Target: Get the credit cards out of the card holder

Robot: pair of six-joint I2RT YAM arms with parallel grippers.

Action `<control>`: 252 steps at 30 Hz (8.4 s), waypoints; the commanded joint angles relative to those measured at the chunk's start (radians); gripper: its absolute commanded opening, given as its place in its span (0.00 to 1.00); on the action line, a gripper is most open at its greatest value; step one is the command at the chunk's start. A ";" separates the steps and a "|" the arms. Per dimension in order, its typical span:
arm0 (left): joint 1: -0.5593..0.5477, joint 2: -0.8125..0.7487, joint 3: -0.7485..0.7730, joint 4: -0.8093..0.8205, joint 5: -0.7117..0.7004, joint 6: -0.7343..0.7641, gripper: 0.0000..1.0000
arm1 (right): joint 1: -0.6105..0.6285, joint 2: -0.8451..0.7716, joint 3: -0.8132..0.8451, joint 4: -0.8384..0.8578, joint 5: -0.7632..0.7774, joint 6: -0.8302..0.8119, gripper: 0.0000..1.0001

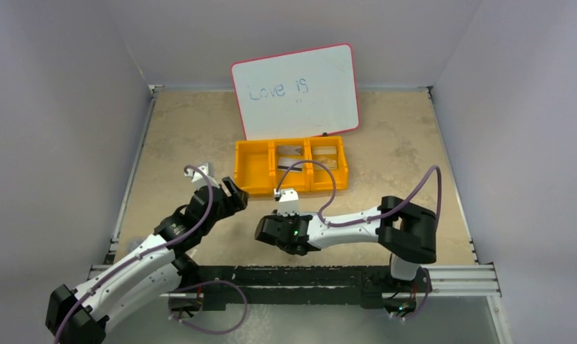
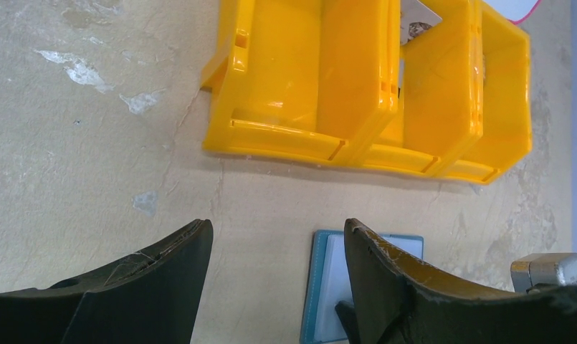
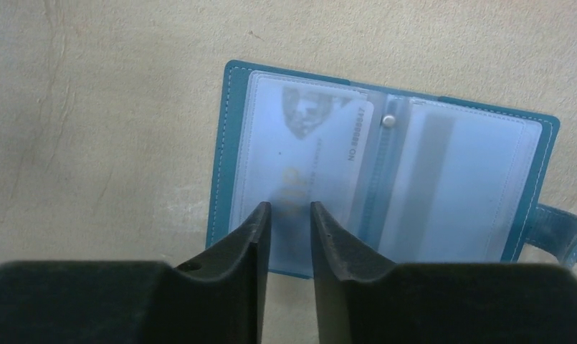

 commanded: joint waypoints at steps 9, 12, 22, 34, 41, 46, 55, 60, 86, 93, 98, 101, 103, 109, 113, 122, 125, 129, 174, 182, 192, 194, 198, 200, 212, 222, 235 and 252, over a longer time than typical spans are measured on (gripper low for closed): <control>-0.001 0.025 -0.009 0.066 0.026 0.018 0.68 | -0.002 -0.121 -0.065 -0.056 0.038 0.064 0.25; -0.001 0.027 -0.009 0.067 0.023 0.019 0.68 | -0.003 -0.170 -0.091 0.050 0.036 -0.043 0.36; -0.001 0.002 -0.005 0.046 0.002 0.018 0.68 | 0.018 -0.075 -0.041 0.087 -0.025 -0.173 0.42; -0.001 -0.032 -0.001 0.020 -0.018 0.010 0.68 | 0.062 -0.022 -0.006 0.040 -0.004 -0.148 0.51; -0.001 -0.036 -0.006 0.017 -0.022 0.008 0.68 | 0.062 -0.007 -0.023 0.009 0.010 -0.093 0.28; -0.001 -0.026 -0.004 0.021 -0.015 0.011 0.68 | 0.062 -0.057 -0.088 0.064 -0.012 -0.099 0.16; -0.002 0.003 -0.021 0.071 0.029 0.008 0.68 | 0.060 -0.225 -0.112 -0.165 0.134 0.193 0.00; -0.002 0.047 -0.026 0.112 0.069 0.013 0.68 | 0.060 -0.290 -0.200 -0.358 0.161 0.484 0.08; -0.140 0.288 -0.049 0.361 0.267 0.000 0.66 | -0.350 -0.923 -0.572 0.426 -0.497 -0.231 0.50; -0.240 0.395 -0.063 0.482 0.251 -0.088 0.60 | -0.368 -0.704 -0.516 0.434 -0.625 -0.305 0.47; -0.250 0.450 -0.069 0.513 0.248 -0.114 0.59 | -0.370 -0.613 -0.491 0.410 -0.586 -0.301 0.46; -0.251 0.471 -0.079 0.554 0.278 -0.130 0.59 | -0.375 -0.573 -0.483 0.415 -0.614 -0.317 0.46; -0.251 0.491 -0.075 0.557 0.289 -0.134 0.58 | -0.377 -0.550 -0.480 0.412 -0.622 -0.316 0.45; -0.253 0.517 -0.081 0.556 0.316 -0.136 0.58 | -0.385 -0.514 -0.498 0.450 -0.671 -0.316 0.45; -0.253 0.543 -0.079 0.548 0.349 -0.130 0.56 | -0.389 -0.477 -0.502 0.443 -0.672 -0.304 0.44; -0.262 0.611 -0.066 0.571 0.396 -0.127 0.50 | -0.389 -0.459 -0.531 0.467 -0.695 -0.267 0.39; -0.265 0.630 -0.062 0.567 0.399 -0.122 0.48 | -0.390 -0.433 -0.533 0.465 -0.690 -0.253 0.39; -0.264 0.650 -0.060 0.554 0.388 -0.113 0.44 | -0.389 -0.402 -0.548 0.487 -0.684 -0.227 0.39; -0.267 0.655 -0.047 0.550 0.258 -0.107 0.00 | -0.418 -0.529 -0.700 0.727 -0.680 0.109 0.00; -0.266 0.615 -0.059 0.532 0.236 -0.110 0.00 | -0.422 -0.625 -0.695 0.576 -0.638 0.096 0.34; -0.266 0.539 -0.069 0.512 0.304 -0.075 0.36 | -0.421 -0.483 -0.664 0.621 -0.701 0.053 0.37; -0.266 0.520 -0.081 0.511 0.344 -0.069 0.39 | -0.421 -0.466 -0.673 0.641 -0.694 0.068 0.38; -0.265 0.545 -0.082 0.518 0.417 -0.052 0.43 | -0.421 -0.437 -0.659 0.615 -0.688 0.066 0.36; -0.269 0.602 -0.061 0.513 0.439 -0.032 0.43 | -0.421 -0.430 -0.649 0.599 -0.669 0.066 0.36; -0.301 0.697 -0.026 0.485 0.344 -0.021 0.10 | -0.420 -0.477 -0.666 0.597 -0.664 0.091 0.34; -0.333 0.740 -0.008 0.489 0.302 -0.029 0.03 | -0.421 -0.549 -0.710 0.614 -0.648 0.148 0.31; -0.351 0.747 0.002 0.500 0.293 -0.046 0.00 | -0.430 -0.596 -0.818 0.851 -0.682 0.248 0.22; -0.353 0.706 -0.047 0.511 0.203 -0.108 0.00 | -0.434 -0.621 -0.797 0.817 -0.641 0.213 0.00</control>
